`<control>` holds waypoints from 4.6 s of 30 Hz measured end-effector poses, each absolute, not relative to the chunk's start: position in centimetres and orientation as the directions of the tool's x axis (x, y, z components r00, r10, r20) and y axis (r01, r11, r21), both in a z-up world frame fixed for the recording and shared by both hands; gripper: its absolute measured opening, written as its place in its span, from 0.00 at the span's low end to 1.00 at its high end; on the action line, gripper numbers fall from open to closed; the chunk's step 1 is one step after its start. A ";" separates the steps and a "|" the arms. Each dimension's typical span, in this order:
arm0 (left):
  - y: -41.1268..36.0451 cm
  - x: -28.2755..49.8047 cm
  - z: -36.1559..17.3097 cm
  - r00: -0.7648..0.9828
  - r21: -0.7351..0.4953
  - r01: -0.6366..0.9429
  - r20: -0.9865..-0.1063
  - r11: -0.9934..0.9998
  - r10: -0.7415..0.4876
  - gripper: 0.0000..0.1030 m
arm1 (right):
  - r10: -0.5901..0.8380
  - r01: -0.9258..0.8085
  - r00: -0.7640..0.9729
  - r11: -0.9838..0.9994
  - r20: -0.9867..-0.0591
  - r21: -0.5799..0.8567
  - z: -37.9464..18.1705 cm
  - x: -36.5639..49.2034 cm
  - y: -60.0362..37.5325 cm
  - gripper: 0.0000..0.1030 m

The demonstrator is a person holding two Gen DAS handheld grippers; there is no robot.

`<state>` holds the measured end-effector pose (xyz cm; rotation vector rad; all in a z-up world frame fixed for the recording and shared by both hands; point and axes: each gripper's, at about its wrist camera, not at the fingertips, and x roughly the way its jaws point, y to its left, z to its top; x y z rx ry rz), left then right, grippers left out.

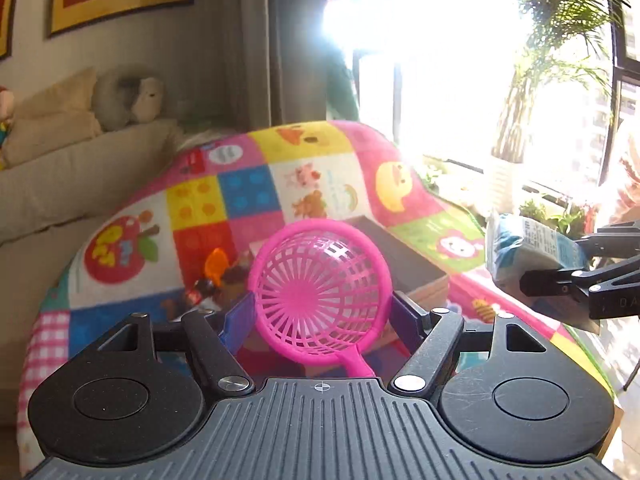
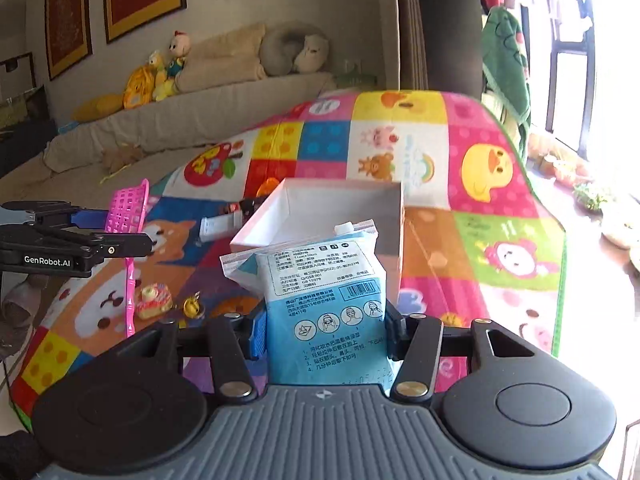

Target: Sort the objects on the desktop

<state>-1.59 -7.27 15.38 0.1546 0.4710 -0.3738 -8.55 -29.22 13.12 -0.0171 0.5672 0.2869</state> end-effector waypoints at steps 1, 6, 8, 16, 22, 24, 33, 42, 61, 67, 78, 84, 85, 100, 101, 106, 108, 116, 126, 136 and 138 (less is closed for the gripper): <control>-8.3 0.2 15.9 0.830 0.076 0.395 -0.457 0.916 -0.320 0.75 | 0.246 -0.260 0.823 0.964 -0.512 0.045 13.7 -7.8 -29.2 0.51; -10.9 10.4 17.2 0.736 -0.008 0.496 -0.527 0.868 -0.425 0.87 | 0.215 -0.216 0.848 0.975 -0.484 0.053 15.0 -0.7 -29.0 0.51; -10.6 12.9 16.7 0.738 -0.021 0.456 -0.550 0.890 -0.392 0.92 | 0.201 -0.198 0.859 0.979 -0.470 0.058 14.7 2.6 -28.4 0.53; -4.0 8.7 9.8 0.743 -0.011 0.343 -0.609 0.939 -0.278 0.95 | 0.204 -0.178 0.830 0.979 -0.518 0.101 10.8 7.7 -28.3 0.70; -0.4 2.6 4.9 0.740 0.015 0.271 -0.643 0.963 -0.198 0.96 | 0.170 -0.181 0.786 0.983 -0.594 0.042 7.9 5.6 -27.7 0.70; 0.7 1.2 4.1 0.736 -0.009 0.240 -0.650 0.971 -0.188 0.97 | 0.175 -0.199 0.776 0.980 -0.605 0.028 7.9 4.9 -27.1 0.70; 4.2 -0.3 2.3 0.792 -0.084 0.040 -0.605 0.996 -0.083 0.98 | 0.407 -0.351 0.637 0.909 -0.655 0.224 13.0 10.7 -19.8 0.70; 7.4 -0.9 1.5 0.844 -0.245 -0.055 -0.530 0.968 -0.086 0.99 | 0.260 -0.152 0.521 0.965 -0.813 0.212 10.0 28.2 -12.1 0.48; 7.3 -0.8 1.1 0.832 -0.284 -0.027 -0.538 0.958 -0.136 1.00 | 0.343 -0.322 0.296 0.915 -0.891 0.245 4.3 29.7 -3.2 0.27; 6.6 -1.1 1.2 0.832 -0.254 0.010 -0.535 0.967 -0.149 1.00 | 0.366 -0.472 0.126 0.840 -0.922 0.269 4.2 21.8 -1.7 0.27; 6.4 -0.8 1.1 0.828 -0.232 -0.012 -0.548 0.973 -0.121 1.00 | 0.437 -0.539 0.495 0.832 -0.751 0.130 11.7 6.3 -17.3 0.59; 6.2 -1.3 1.6 0.821 -0.224 0.018 -0.553 0.974 -0.142 1.00 | 0.232 -0.209 0.719 0.971 -0.655 0.115 9.3 4.1 -27.1 0.73; 6.0 -1.6 1.7 0.809 -0.235 0.051 -0.560 0.971 -0.178 1.00 | 0.228 -0.152 0.743 0.973 -0.630 0.173 8.9 4.2 -28.9 0.78; 3.3 -3.9 2.3 0.747 -0.084 0.163 -0.640 0.983 -0.179 1.00 | 0.359 -0.143 0.757 0.906 -0.546 0.398 5.5 9.0 -26.6 0.89; 3.4 -3.9 2.4 0.749 -0.081 0.164 -0.639 0.983 -0.178 1.00 | 0.337 -0.157 0.780 0.921 -0.528 0.356 6.1 8.3 -25.9 0.89; 5.8 -3.1 3.0 0.778 -0.049 0.054 -0.624 0.997 -0.073 1.00 | 0.325 -0.324 0.824 0.942 -0.464 0.086 8.4 2.8 -21.2 1.00; 7.4 -2.7 3.6 0.788 -0.068 -0.020 -0.616 0.997 -0.027 1.00 | 0.351 -0.429 0.809 0.901 -0.472 -0.065 8.0 0.7 -18.0 1.00; 12.2 -2.9 5.7 0.811 -0.110 -0.198 -0.576 0.974 0.100 1.00 | 0.598 -0.741 0.530 0.671 -0.602 0.014 3.8 -1.5 -7.5 0.98; 11.2 -2.7 3.9 0.787 -0.130 -0.149 -0.615 0.980 0.038 1.00 | 0.575 -0.727 0.447 0.680 -0.685 0.096 1.5 1.0 -6.7 0.58; 4.8 0.0 1.6 0.725 -0.116 0.087 -0.674 0.989 -0.143 1.00 | 0.330 -0.466 0.642 0.885 -0.692 -0.011 1.7 -1.1 -18.3 0.59; 3.5 0.4 1.5 0.711 -0.154 0.122 -0.676 0.981 -0.194 1.00 | 0.306 -0.413 0.654 0.910 -0.692 0.012 1.6 -1.3 -20.2 0.66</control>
